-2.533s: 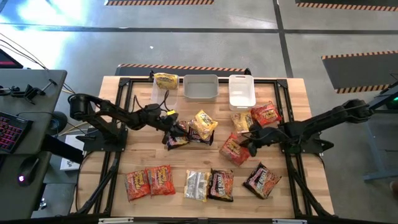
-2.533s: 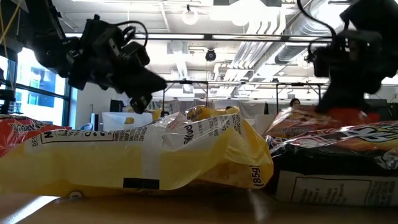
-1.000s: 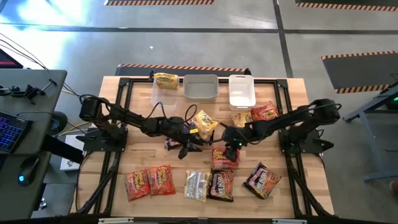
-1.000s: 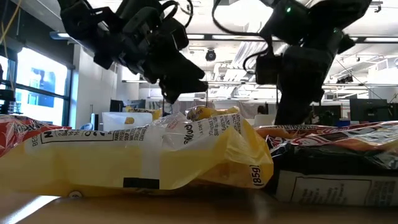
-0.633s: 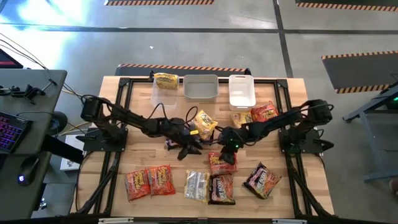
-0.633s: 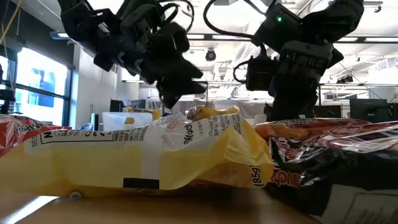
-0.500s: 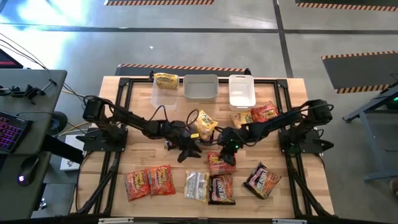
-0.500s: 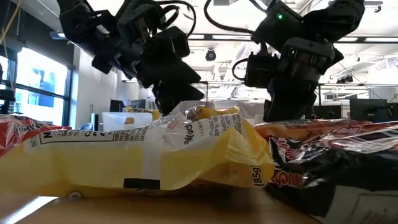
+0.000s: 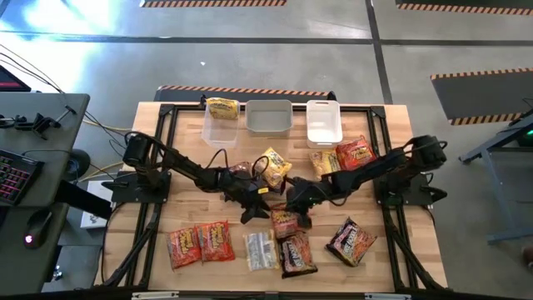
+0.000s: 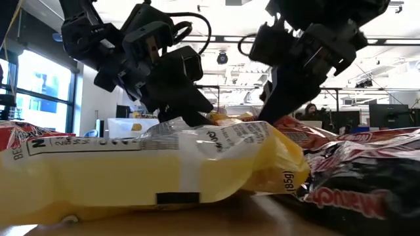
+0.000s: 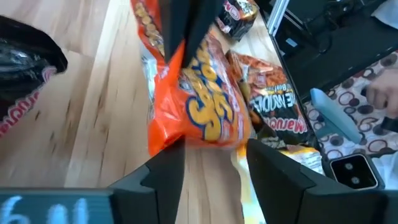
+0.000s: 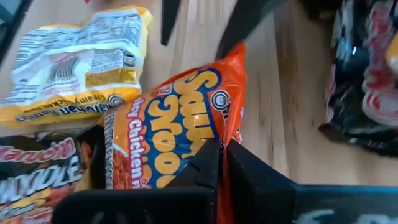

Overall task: Sort Maruchan noodles
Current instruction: Put the orange noodle pack into the gray bin

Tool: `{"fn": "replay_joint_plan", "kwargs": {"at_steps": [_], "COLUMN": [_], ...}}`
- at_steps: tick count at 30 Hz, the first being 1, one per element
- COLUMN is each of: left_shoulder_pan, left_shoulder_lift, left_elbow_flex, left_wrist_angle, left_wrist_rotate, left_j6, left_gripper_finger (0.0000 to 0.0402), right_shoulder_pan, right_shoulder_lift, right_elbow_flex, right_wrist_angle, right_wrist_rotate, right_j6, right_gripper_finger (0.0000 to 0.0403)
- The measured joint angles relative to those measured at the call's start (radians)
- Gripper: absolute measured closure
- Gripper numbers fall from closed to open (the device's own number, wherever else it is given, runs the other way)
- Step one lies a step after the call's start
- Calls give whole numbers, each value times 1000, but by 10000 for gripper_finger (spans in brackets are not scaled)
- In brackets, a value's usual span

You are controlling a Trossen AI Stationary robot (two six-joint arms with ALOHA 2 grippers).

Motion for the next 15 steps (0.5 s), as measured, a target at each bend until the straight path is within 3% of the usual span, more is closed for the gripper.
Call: {"fn": "replay_joint_plan", "kwargs": {"at_steps": [8, 15], "left_shoulder_pan": [-12, -12], "left_shoulder_lift": [0, -1], "left_elbow_flex": [0, 0], "left_wrist_angle": [9, -32], "left_wrist_rotate": [-9, -67], "left_j6": [7, -6], "left_gripper_finger": [195, 188], "right_shoulder_pan": [78, 112], "right_shoulder_lift": [0, 0], "right_elbow_flex": [34, 67], "right_wrist_angle": [-1, -5], "right_wrist_rotate": [206, 280], "right_j6": [-54, -73], "right_gripper_finger": [403, 403]}}
